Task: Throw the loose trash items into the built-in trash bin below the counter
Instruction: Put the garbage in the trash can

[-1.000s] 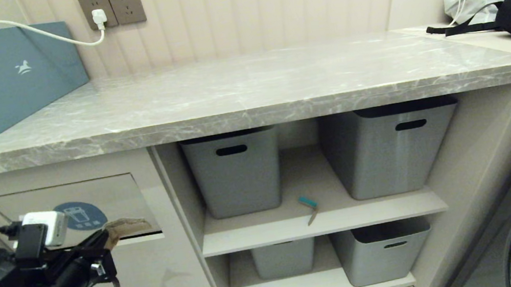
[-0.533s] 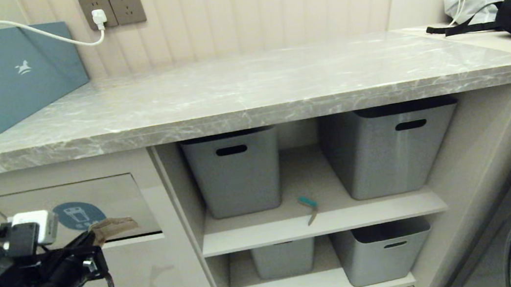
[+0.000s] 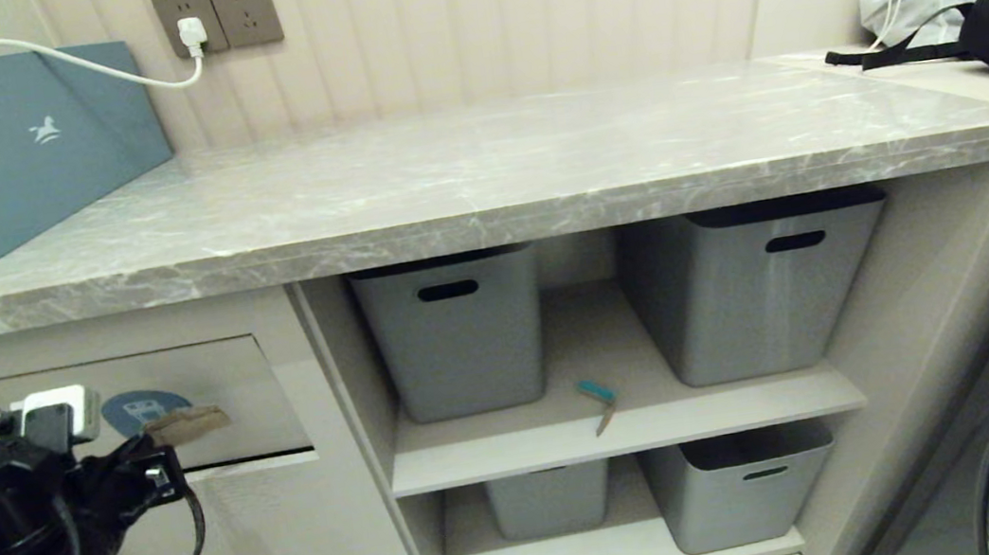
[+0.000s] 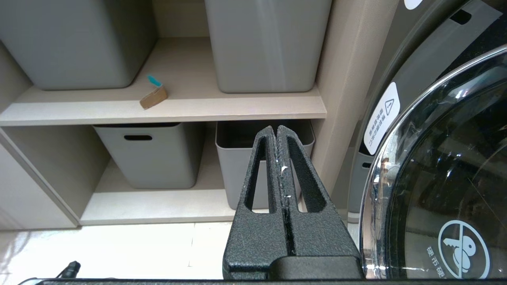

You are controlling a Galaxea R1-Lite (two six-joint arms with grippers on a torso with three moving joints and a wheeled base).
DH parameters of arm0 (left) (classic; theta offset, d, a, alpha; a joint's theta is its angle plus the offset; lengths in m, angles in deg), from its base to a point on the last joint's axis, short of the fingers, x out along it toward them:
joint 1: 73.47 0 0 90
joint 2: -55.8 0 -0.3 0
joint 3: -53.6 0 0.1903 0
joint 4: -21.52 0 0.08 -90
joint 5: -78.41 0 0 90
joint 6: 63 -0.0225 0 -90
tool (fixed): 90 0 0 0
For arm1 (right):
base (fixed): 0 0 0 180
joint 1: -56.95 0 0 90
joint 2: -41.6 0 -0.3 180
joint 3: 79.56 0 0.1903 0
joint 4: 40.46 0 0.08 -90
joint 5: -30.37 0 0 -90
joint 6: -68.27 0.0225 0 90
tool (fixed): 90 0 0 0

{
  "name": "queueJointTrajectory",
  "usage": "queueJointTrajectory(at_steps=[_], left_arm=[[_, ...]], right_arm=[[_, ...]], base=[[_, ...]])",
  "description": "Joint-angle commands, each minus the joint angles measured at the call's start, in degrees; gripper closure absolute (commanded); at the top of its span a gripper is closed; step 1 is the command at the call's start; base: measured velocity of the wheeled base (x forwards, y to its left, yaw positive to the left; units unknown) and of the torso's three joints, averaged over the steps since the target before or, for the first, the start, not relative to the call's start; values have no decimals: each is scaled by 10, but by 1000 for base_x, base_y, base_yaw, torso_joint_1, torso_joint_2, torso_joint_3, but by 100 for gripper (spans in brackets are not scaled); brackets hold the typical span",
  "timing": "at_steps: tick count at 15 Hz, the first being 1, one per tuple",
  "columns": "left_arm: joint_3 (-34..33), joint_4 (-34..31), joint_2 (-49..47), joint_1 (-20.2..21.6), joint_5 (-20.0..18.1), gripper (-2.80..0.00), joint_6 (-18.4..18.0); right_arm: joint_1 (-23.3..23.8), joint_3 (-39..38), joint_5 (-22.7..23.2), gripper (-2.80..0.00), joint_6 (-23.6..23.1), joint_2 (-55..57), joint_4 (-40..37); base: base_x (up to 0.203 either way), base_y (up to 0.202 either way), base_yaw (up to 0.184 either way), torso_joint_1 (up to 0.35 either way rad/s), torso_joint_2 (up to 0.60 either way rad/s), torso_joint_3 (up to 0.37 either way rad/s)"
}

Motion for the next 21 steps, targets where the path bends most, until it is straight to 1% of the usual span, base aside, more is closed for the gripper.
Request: queueJointTrajectory(at_steps=[1,5,9,10,14,18,21], left_arm=[[22,4,-54,13,1,0,0],[93,4,-128,28,1,0,1],[143,5,-191,28,-1,0,1],[163,6,-204,28,-3,-280,0],[220,6,-241,29,-3,-280,-5],[252,7,-266,27,-3,-280,-8],[264,8,-277,27,-2,-280,-9]], right_arm=[[0,0,0,0,0,0,0],[0,0,0,0,0,0,0],[0,0,0,0,0,0,0],[0,0,0,0,0,0,0],[0,0,0,0,0,0,0],[0,0,0,0,0,0,0],[0,0,0,0,0,0,0]], base=[[0,0,0,0,0,0],[0,0,0,0,0,0],[0,0,0,0,0,0],[0,0,0,0,0,0],[0,0,0,0,0,0],[0,0,0,0,0,0],[0,0,0,0,0,0]])
